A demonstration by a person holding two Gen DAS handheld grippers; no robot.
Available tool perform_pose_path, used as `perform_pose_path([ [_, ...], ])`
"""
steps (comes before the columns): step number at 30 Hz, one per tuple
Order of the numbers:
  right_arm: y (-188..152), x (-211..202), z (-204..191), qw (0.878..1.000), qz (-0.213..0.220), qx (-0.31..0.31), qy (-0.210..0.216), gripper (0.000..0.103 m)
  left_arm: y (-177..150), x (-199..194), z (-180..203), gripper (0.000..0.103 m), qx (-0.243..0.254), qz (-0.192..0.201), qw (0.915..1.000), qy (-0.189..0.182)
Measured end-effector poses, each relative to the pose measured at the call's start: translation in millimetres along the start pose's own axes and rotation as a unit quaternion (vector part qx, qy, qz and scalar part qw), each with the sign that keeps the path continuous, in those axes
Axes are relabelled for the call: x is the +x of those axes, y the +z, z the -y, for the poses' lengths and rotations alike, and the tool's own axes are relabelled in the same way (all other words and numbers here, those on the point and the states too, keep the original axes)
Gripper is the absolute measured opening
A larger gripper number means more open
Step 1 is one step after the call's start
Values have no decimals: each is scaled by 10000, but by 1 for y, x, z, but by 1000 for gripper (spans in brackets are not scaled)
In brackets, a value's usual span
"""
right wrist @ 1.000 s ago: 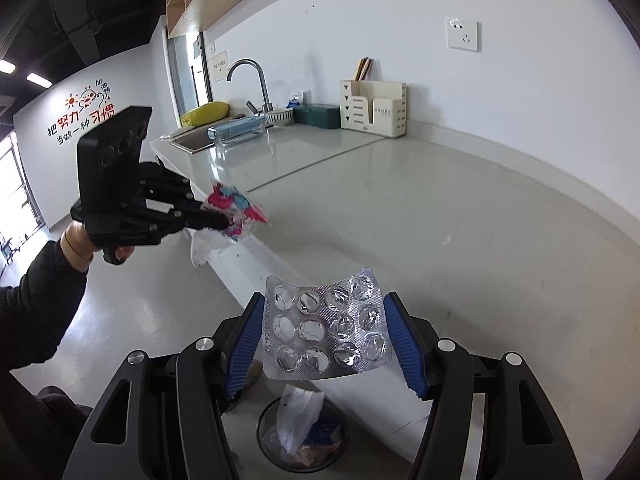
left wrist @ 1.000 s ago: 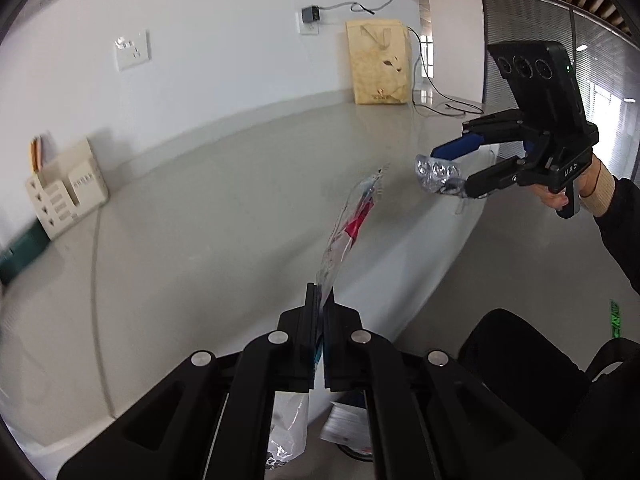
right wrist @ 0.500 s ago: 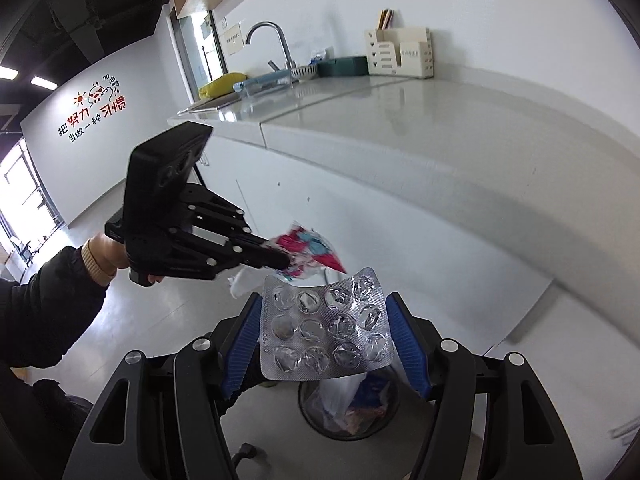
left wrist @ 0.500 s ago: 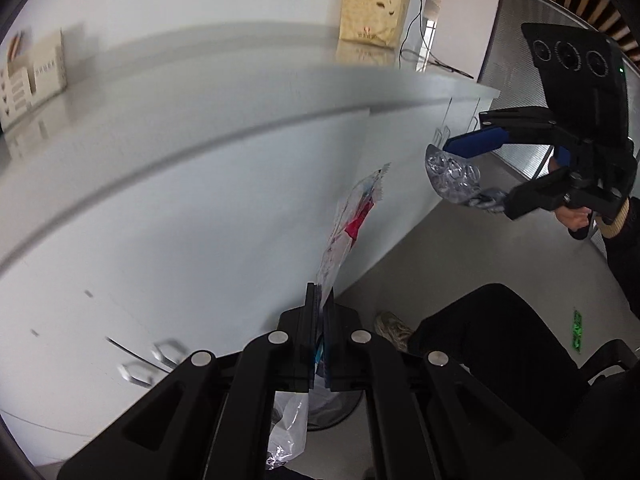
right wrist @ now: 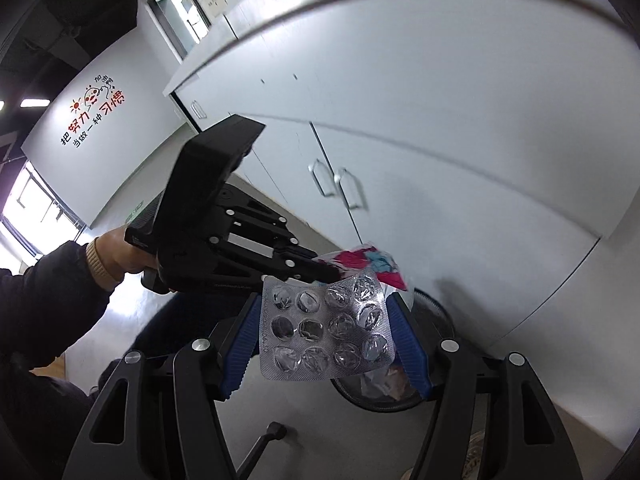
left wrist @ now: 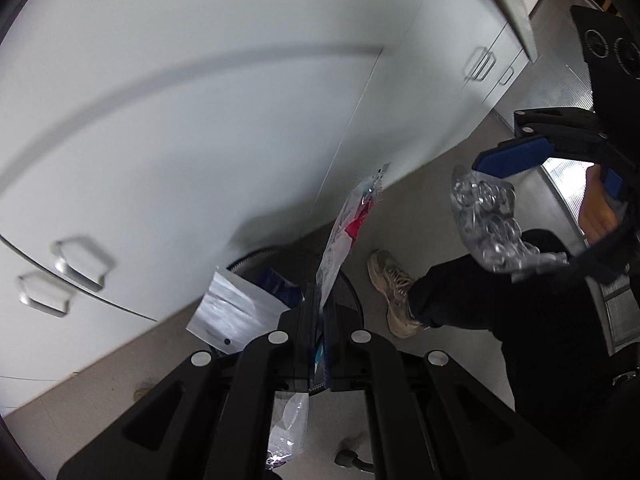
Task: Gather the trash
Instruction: 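Carry the wrapper and blister pack down to the wastebasket, then open both tools over the wastebasket to drop the wrapper and blister pack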
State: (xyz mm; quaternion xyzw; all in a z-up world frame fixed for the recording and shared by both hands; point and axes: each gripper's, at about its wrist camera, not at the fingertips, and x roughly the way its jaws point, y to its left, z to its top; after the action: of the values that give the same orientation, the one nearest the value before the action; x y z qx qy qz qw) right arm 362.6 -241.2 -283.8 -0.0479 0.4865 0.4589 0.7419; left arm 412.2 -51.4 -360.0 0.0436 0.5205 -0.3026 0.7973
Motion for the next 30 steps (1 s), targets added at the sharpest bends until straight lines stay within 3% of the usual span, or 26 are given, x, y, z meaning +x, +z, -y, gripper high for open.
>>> perform_pose_path([
  [7, -12, 52, 30, 9984, -260, 503, 81, 66, -1, 61, -21, 4, -381, -396, 9984, -126],
  [18, -30, 93, 46, 9964, -561, 631, 15, 70, 5, 95, -51, 5, -809, -488, 9955, -118],
  [20, -31, 98, 45, 9964, -603, 595, -66, 72, 5, 100, -54, 22, -774, -582, 9953, 17],
  [21, -32, 98, 45, 9964, -619, 578, -51, 74, 5, 101, -55, 49, -777, -638, 9948, 143],
  [22, -34, 97, 45, 9964, -632, 565, -21, 75, 6, 100, -57, 68, -803, -599, 9948, 181],
  [24, -37, 98, 45, 9960, -699, 551, -62, 77, 8, 92, -58, 69, -891, -440, 9950, 31],
  [27, -40, 99, 48, 9943, -859, 630, 7, 80, 10, 87, -64, 85, -961, -414, 9943, 196],
  [29, -42, 101, 49, 9934, -918, 687, -40, 95, 11, 83, -67, 93, -1030, -377, 9937, 210],
  [30, -43, 101, 50, 9931, -924, 722, -35, 97, 11, 80, -69, 97, -1071, -353, 9934, 192],
])
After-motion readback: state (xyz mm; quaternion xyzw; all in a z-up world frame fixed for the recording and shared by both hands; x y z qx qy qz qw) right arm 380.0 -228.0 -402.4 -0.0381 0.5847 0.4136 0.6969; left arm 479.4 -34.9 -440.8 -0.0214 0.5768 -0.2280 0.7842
